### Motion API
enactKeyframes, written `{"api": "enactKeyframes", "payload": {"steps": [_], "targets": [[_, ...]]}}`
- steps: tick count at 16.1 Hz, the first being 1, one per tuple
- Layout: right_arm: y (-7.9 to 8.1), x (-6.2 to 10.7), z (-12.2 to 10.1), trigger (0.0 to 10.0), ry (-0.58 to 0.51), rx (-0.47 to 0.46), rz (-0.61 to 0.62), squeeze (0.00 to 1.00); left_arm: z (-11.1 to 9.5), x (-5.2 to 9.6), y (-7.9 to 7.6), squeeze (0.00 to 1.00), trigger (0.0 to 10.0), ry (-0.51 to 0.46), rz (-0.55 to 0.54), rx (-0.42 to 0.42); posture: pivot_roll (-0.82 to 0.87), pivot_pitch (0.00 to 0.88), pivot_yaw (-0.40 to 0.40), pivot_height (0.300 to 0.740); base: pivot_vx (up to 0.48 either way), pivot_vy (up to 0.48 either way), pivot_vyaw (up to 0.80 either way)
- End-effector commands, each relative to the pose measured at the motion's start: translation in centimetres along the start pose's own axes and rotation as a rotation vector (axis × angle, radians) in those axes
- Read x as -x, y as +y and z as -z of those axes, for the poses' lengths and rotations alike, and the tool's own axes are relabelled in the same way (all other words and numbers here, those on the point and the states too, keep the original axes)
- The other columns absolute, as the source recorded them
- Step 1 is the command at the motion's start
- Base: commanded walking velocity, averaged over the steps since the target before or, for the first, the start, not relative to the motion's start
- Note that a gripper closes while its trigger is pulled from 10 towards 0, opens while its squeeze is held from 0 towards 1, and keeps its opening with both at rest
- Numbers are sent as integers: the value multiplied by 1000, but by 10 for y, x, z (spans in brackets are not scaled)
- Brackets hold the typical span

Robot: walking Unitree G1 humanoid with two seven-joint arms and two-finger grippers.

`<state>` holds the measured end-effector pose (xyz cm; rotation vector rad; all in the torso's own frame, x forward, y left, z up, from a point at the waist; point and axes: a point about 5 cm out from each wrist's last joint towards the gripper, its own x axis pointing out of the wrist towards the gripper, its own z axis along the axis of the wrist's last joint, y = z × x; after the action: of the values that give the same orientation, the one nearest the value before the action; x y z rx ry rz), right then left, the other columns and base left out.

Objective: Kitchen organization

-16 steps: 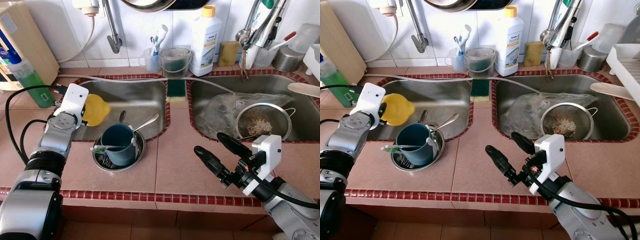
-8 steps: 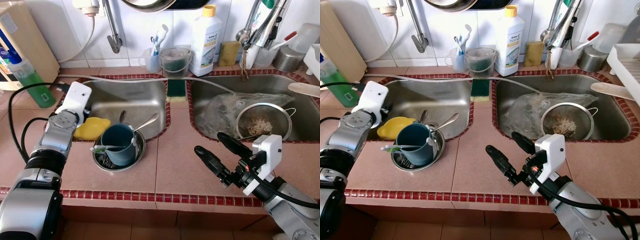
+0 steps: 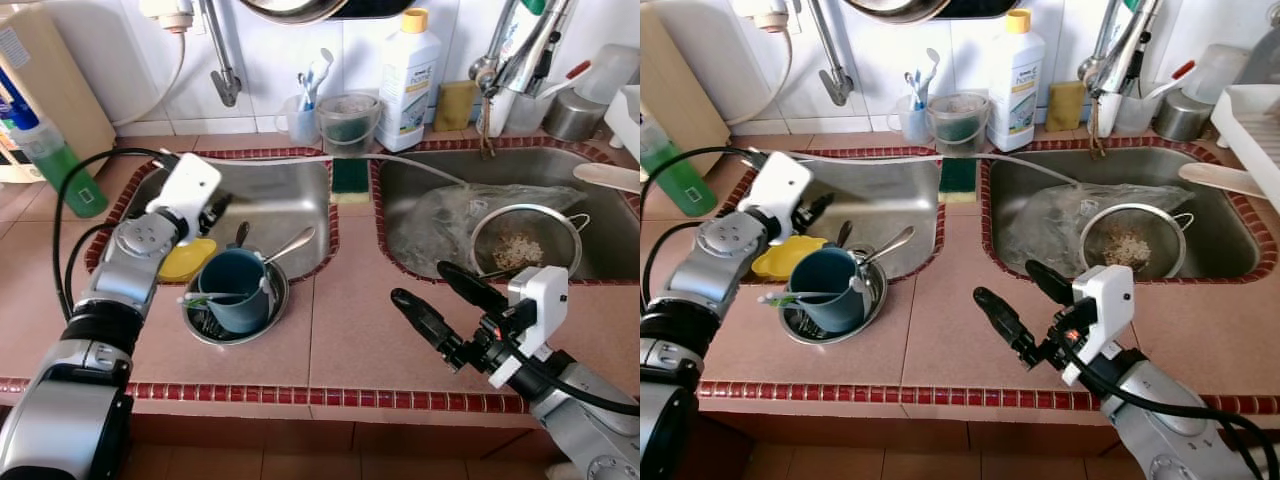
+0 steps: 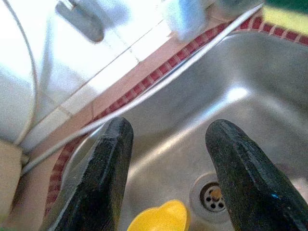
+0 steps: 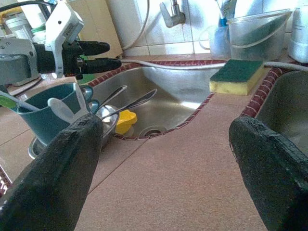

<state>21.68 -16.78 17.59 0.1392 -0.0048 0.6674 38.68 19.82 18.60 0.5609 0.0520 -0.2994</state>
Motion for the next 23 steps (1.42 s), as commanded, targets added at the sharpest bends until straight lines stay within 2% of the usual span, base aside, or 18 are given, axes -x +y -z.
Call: {"api": "enactKeyframes", "payload": {"steps": [1, 2, 5, 14, 19, 23], "targets": [[1, 1, -7, 10000, -23, 22, -14, 0, -4, 2, -1, 0, 10000, -40, 35, -41, -256, 102, 131, 740, 0, 0, 0], [1, 1, -8, 10000, -25, 26, -13, 0, -6, 4, -9, 0, 10000, -76, 125, -68, -257, 103, 132, 740, 0, 0, 0], [0, 2, -8, 10000, -26, 30, -11, 0, -6, 10, -17, 0, 10000, -121, 244, -107, -254, 105, 133, 740, 0, 0, 0], [-2, 1, -9, 10000, -26, 39, -17, 0, -1, 22, -21, 0, 10000, -155, 381, -164, -246, 104, 129, 740, 0, 0, 0], [-4, 0, -10, 10000, -27, 46, -19, 0, 7, 32, -26, 0, 10000, -143, 469, -176, -239, 103, 128, 740, 0, 0, 0], [-6, -1, -10, 10000, -28, 48, -22, 0, 9, 37, -25, 0, 10000, -135, 494, -171, -233, 97, 125, 740, 0, 0, 0]]}}
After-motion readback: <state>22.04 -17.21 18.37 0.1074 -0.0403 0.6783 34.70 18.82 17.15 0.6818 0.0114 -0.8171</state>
